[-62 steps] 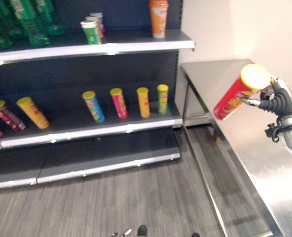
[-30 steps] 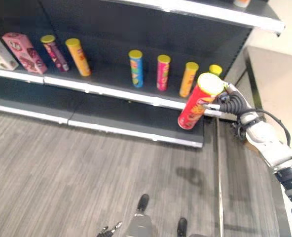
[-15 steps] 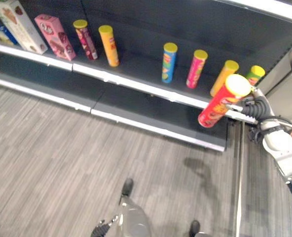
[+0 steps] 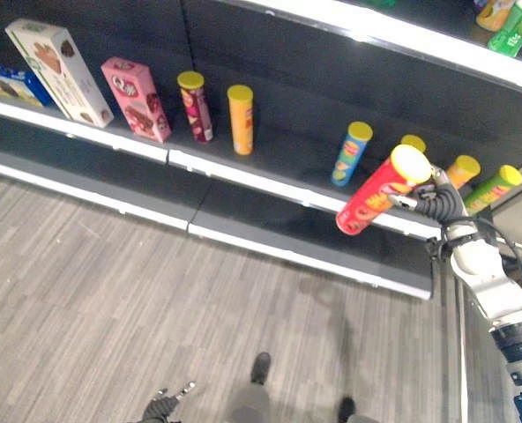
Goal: Put the goods on the table back onto the shelves and tidy them up.
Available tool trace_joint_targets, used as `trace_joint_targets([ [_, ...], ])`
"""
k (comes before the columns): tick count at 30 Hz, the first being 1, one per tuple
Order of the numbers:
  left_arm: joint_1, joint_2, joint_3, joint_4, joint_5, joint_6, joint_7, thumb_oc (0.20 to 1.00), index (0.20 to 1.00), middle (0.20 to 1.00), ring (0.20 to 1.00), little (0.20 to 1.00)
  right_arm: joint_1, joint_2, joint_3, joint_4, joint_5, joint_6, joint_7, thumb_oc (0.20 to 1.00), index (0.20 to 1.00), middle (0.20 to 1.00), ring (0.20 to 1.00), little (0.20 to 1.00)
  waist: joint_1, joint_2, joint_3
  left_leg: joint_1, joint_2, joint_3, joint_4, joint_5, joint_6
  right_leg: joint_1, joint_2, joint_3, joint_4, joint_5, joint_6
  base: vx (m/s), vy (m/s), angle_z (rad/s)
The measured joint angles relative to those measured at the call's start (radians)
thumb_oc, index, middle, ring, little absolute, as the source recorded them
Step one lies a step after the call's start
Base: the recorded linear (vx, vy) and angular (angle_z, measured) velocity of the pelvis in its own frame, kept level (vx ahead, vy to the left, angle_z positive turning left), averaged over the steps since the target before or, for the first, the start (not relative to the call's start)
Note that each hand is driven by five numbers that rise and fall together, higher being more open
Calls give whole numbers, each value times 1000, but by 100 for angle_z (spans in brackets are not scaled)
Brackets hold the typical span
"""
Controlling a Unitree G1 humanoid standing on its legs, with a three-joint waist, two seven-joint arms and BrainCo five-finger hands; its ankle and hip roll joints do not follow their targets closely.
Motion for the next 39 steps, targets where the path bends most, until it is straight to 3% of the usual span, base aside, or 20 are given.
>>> trace_joint_targets([
  [2, 7, -16, 0, -22, -3, -1, -2, 1000, 1000, 1000, 1000, 1000, 0, 1, 11, 3, 1, -1, -4, 200, 200, 200, 200, 200, -7, -10, -3, 0, -23, 2, 0, -4, 0, -41, 25, -20, -30, 17, -16, 107, 52, 10],
  [4, 10, -38, 1, -31, -5, -2, -5, 1000, 1000, 1000, 1000, 1000, -8, 0, 23, 38, 2, -6, -6, 200, 200, 200, 200, 200, -30, -19, -3, 2, -58, -1, -5, -9, -13, -63, 14, -52, -29, 82, -52, 127, 39, 19],
  [6, 25, -43, 2, -41, -5, -3, -9, 1000, 1000, 1000, 1000, 1000, -9, 0, 25, 62, 2, -4, -9, 200, 200, 200, 200, 200, -28, -10, 1, -1, -49, -3, -6, -17, -24, -59, 25, -50, -33, 78, -54, 62, -12, 2],
  [14, 55, -64, 27, -38, -15, -2, -14, 1000, 1000, 1000, 1000, 1000, -28, -57, 27, 56, 2, -2, -13, 200, 200, 200, 200, 200, -23, 7, 17, 1, -24, -50, 1, -23, -72, -42, 47, -106, -30, 56, -117, 97, -36, 20],
  [16, 42, -63, 27, -45, -23, -3, -13, 1000, 1000, 1000, 1000, 1000, -61, -58, 35, 74, 2, -3, -15, 200, 200, 200, 200, 200, -19, 1, 55, -67, -41, -54, 156, -60, -135, -31, 37, -113, -32, 40, -147, 132, 39, 27],
  [17, 28, -69, 27, -49, -24, -3, -14, 1000, 1000, 1000, 1000, 1000, -82, -61, 36, 79, 1, 1, -16, 200, 200, 200, 200, 200, -13, -2, 84, -97, -54, -51, 217, -82, -159, -18, 25, -116, -35, 42, -197, 186, 74, 13],
  [19, 27, -83, 26, -45, -24, -2, -14, 1000, 1000, 1000, 1000, 1000, -94, -66, 42, 77, 2, -5, -16, 200, 200, 200, 200, 200, 2, 21, 90, -83, -24, -56, 177, -93, -161, -13, 38, -111, -33, 38, -232, 118, 58, 3],
  [21, -11, -74, 30, -23, -24, -2, -13, 1000, 1000, 1000, 1000, 1000, -117, -62, 52, 82, 3, -3, -17, 200, 200, 200, 200, 200, 8, 0, 111, -109, -12, -56, 160, -91, -159, -24, 21, -110, -36, 31, -252, 233, 142, 7],
  [22, -21, -75, 29, -19, -24, -1, -13, 1000, 1000, 1000, 1000, 1000, -124, -63, 54, 83, 3, -4, -15, 200, 200, 200, 200, 200, 6, -3, 116, -115, 3, -62, 144, -91, -160, -26, 15, -109, -33, 31, -252, 318, 214, 8],
  [23, -39, -77, 27, -3, -27, -2, -13, 1000, 1000, 1000, 1000, 1000, -164, -57, 78, 138, 12, -10, -19, 200, 200, 200, 200, 200, 6, -4, 117, -123, 59, -103, 62, -87, -167, -26, 18, -66, -31, 26, -247, 263, 216, 6],
  [25, -46, -81, 19, 0, -57, -2, -13, 1000, 1000, 1000, 1000, 1000, -193, -56, 86, 193, 15, -7, -21, 200, 200, 200, 200, 200, 13, 9, 123, -146, 140, -110, 11, -72, -192, 0, 6, -29, -31, 15, -230, 349, 346, -11],
  [27, -41, -81, 19, 13, -63, -2, -10, 1000, 1000, 1000, 1000, 1000, -193, -57, 85, 209, 20, -6, -23, 200, 200, 200, 200, 200, 27, 17, 121, -154, 174, -97, -4, -73, -193, 23, -16, 5, -31, -1, -206, 453, 451, -42],
  [29, -37, -87, 0, 19, -63, -1, -11, 1000, 1000, 1000, 1000, 1000, -153, -80, 66, 192, 22, -17, -36, 200, 200, 200, 200, 200, 26, 50, 114, -193, 194, -80, 59, -74, -194, 47, -40, 41, -30, -32, -167, 473, 460, -30],
  [31, -14, -93, 5, 8, -63, -1, -2, 1000, 1000, 1000, 1000, 1000, -124, -81, 66, 194, 21, -7, -47, 200, 200, 200, 200, 200, 33, 73, 99, -158, 195, -93, 48, -99, -188, 63, -65, 73, -36, -50, -132, 436, 458, -51],
  [33, 5, -117, 47, 25, -61, -2, 0, 1000, 1000, 1000, 1000, 1000, -77, -59, 43, 164, 17, 2, -42, 200, 200, 200, 200, 200, 51, 91, 98, -155, 169, -62, 138, -48, -198, 60, -109, 97, 66, -103, -120, 315, 495, -77],
  [34, 8, -71, 46, 47, -50, 1, 1, 1000, 1000, 1000, 1000, 1000, 6, -14, 46, 133, 12, 19, -29, 200, 200, 200, 200, 200, 56, 36, 69, -130, 76, -32, 191, -68, -161, 60, -184, 111, 145, -95, -116, 245, 591, -54],
  [35, 8, -56, 51, 62, -44, 0, 2, 1000, 1000, 1000, 1000, 1000, 12, 16, 44, 125, 9, 19, -18, 200, 200, 200, 200, 200, 54, 17, 53, -125, 49, -10, 185, -71, -142, 42, -213, 121, 168, -91, -119, 111, 396, -43],
  [36, 3, -41, 45, 66, -42, 3, 5, 1000, 1000, 1000, 1000, 1000, 8, 46, 42, 118, 10, 18, -19, 200, 200, 200, 200, 200, 46, 7, 42, -126, 36, 10, 173, -67, -119, 9, -227, 131, 186, -58, -114, 39, 139, -46],
  [37, -7, -28, 27, 52, -41, -1, 4, 1000, 1000, 1000, 1000, 1000, -15, 64, 54, 113, 10, 15, -20, 200, 200, 200, 200, 200, 47, 11, 37, -130, 36, 38, 143, -38, -89, -23, -236, 151, 181, -4, -76, 1, 2, -35],
  [39, -33, -6, 30, 12, -41, -6, 4, 1000, 1000, 1000, 1000, 1000, -17, 42, 55, 115, 9, 22, -18, 200, 200, 200, 200, 200, 54, 11, 36, -132, 25, 34, 129, -21, -73, 0, -227, 150, 158, -28, -16, 0, 0, -7],
])
